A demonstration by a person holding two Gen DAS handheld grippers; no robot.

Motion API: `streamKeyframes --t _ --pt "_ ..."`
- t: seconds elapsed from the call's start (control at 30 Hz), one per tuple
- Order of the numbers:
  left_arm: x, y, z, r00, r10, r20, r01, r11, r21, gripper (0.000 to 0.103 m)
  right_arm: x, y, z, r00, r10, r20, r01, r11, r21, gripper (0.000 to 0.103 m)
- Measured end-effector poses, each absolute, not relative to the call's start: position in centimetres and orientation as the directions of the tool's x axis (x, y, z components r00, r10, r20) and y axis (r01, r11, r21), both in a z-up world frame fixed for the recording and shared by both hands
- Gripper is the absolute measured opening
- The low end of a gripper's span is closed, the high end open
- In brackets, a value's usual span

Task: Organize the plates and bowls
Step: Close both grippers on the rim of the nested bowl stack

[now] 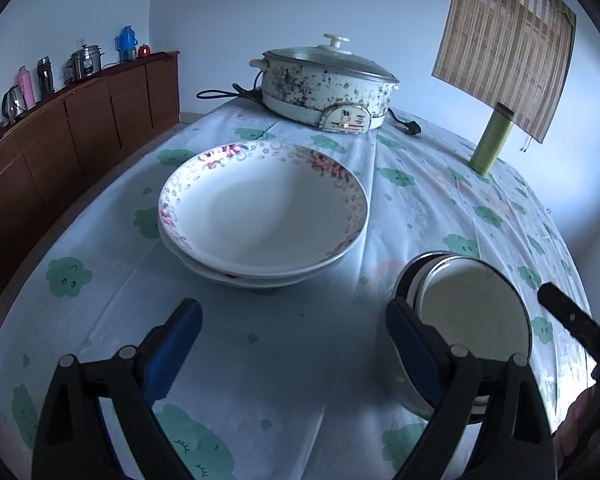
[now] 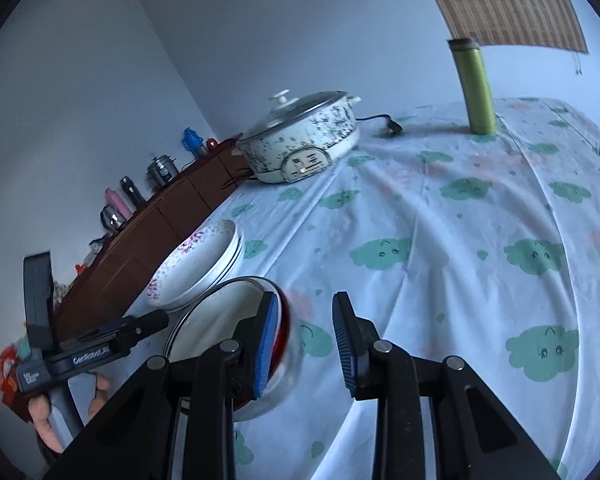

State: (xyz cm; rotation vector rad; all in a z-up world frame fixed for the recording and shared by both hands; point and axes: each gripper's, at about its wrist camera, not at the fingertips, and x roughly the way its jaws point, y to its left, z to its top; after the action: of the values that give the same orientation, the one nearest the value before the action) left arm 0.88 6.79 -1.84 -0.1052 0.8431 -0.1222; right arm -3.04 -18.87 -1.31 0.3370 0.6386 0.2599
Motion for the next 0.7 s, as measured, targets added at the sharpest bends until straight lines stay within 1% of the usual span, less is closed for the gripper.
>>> streamKeyframes --t 0.13,0.2,0.33,0.47,0.5,0.57,0.6,0.63,0.7 --pt "0.8 6.7 -1.9 0.658 -0.143 -0.740 0.064 0.989 -0.134 0.094 -2.8 -16.8 -2.1 0.737 0.359 -0.572 -0.178 0.920 0.348 0.031" --pt "0.8 6.9 -1.8 0.659 -0.140 -0.739 0.056 0.989 -0.138 0.094 -2.5 -16.4 -2.6 0.719 0.380 -0.582 -0.191 0.913 0.361 0.029" --pt "0.8 6.9 -1.9 0.655 -0.137 -0.743 0.056 0.990 -0.133 0.094 -2.2 -16.8 -3.0 0.708 0.406 -0.579 -0.190 0.898 0.397 0.029" --pt "0.7 6.7 -1.8 0.655 -0.142 -0.742 0.069 0.989 -0.128 0.094 -2.6 -17.9 -2.4 0.739 0.394 -0.546 -0.163 0.891 0.423 0.030" --pt "0.7 6.7 -1.8 0.656 -0.140 -0.741 0.070 0.990 -0.126 0.094 -2.7 -18.2 -2.2 0.744 0.390 -0.542 -0.157 0.891 0.427 0.032" --pt "0.6 6.6 -1.7 0.660 -0.134 -0.739 0.070 0.991 -0.117 0.094 -2.7 -18.9 -2.0 0.758 0.379 -0.530 -0.135 0.887 0.441 0.048" --pt "0.5 6.6 -1.6 0.664 -0.127 -0.737 0.067 0.992 -0.110 0.094 -2.7 -19.2 -2.0 0.763 0.372 -0.529 -0.122 0.886 0.447 0.062" --pt "0.4 6.5 -1.6 0.668 -0.113 -0.735 0.061 0.993 -0.097 0.094 -2.6 -19.3 -2.1 0.764 0.368 -0.530 -0.113 0.885 0.453 0.067" --pt "0.4 6.3 -1.6 0.671 -0.098 -0.735 0.055 0.995 -0.082 0.094 -2.4 -19.3 -2.2 0.748 0.388 -0.538 -0.121 0.877 0.465 0.067"
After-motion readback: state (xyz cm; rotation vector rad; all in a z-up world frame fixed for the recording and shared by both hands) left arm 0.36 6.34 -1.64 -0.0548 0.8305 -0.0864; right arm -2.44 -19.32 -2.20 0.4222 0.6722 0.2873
